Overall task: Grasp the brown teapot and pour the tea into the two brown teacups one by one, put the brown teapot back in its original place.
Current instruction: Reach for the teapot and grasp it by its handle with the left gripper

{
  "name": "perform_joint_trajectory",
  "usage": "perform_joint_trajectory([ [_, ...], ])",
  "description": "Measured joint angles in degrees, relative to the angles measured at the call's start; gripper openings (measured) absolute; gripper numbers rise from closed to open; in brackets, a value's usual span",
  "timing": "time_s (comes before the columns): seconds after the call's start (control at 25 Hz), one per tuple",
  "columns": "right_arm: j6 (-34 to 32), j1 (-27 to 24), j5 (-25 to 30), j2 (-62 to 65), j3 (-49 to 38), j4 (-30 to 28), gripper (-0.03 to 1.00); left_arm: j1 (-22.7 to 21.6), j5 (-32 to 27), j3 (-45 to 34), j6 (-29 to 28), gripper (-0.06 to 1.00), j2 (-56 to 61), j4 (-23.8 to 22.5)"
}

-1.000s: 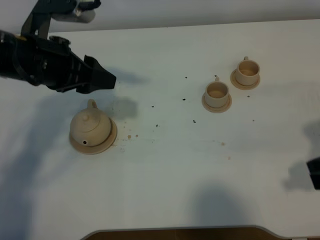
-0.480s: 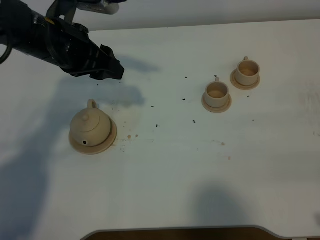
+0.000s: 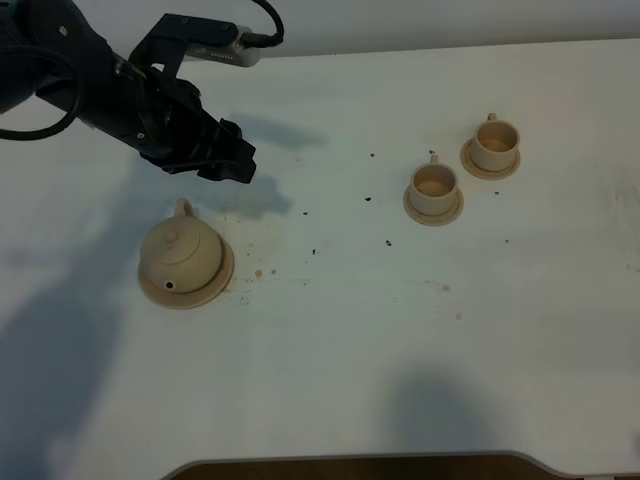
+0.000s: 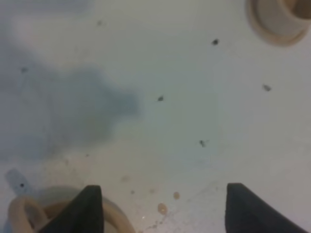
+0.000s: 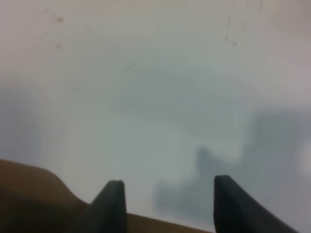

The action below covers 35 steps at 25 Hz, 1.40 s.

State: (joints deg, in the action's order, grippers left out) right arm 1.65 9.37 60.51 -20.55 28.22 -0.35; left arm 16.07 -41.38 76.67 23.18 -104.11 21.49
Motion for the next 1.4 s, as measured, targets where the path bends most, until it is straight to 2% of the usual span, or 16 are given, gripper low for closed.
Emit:
perform_joint_trajectory([
  [0.28,0.0,-5.3,0.0,11.0,0.0,0.4,0.44,0.1,-4.1,6.7,-6.0,0.55,-4.4,-6.3],
  [0.56,0.0,-7.9,0.0,19.7,0.0,1.1,0.44,0.1,-4.7,9.1,-6.6,0.55,-7.5,-7.6],
  [0.84,0.0,-11.6,0.1,20.9,0.0,1.1,0.44,0.1,-6.3,12.7,-6.6,0.55,-8.4,-9.1],
  [1.12,0.0,-11.8,0.1,20.9,0.0,1.2,0.44,0.1,-13.9,18.4,-9.3,0.55,-12.7,-9.2],
  [1.4,0.0,-11.8,0.1,20.9,0.0,1.3,0.44,0.1,-20.7,18.8,-16.1,0.55,-14.4,-11.1],
])
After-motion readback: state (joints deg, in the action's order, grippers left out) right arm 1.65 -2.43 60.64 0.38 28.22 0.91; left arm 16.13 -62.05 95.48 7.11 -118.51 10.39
